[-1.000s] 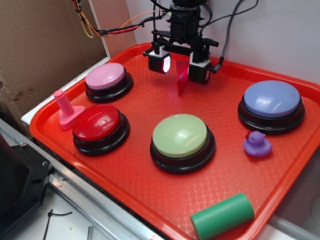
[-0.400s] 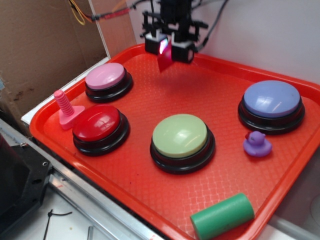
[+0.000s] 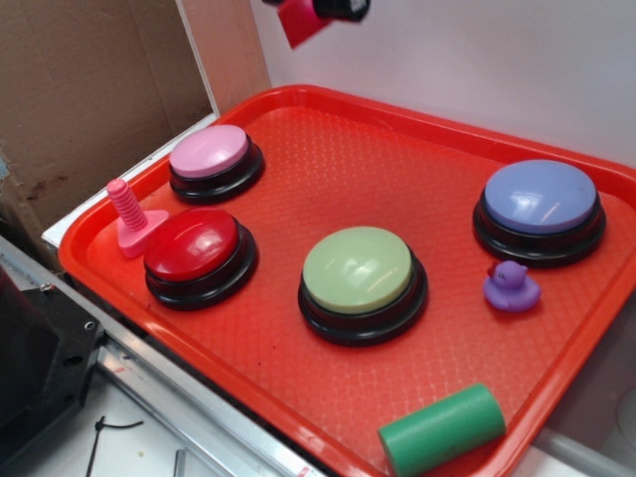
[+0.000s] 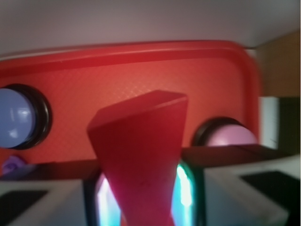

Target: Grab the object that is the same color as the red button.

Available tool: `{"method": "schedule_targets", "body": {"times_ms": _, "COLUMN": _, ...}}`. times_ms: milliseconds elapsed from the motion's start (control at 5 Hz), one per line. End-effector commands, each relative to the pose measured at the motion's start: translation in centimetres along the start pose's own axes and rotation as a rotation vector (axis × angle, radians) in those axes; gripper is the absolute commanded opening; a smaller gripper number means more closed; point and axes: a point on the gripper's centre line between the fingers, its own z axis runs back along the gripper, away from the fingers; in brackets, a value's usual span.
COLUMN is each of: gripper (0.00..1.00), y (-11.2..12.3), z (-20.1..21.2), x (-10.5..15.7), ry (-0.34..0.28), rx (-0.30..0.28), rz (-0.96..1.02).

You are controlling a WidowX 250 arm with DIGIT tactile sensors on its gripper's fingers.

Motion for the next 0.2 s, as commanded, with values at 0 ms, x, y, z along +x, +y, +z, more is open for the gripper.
{"method": "schedule_targets", "body": {"times_ms": 0, "gripper": 0.00, "y": 2.41, "z": 12.13, "x": -1.16, "ry": -0.146, "rx": 0.156, "rz": 0.141}}
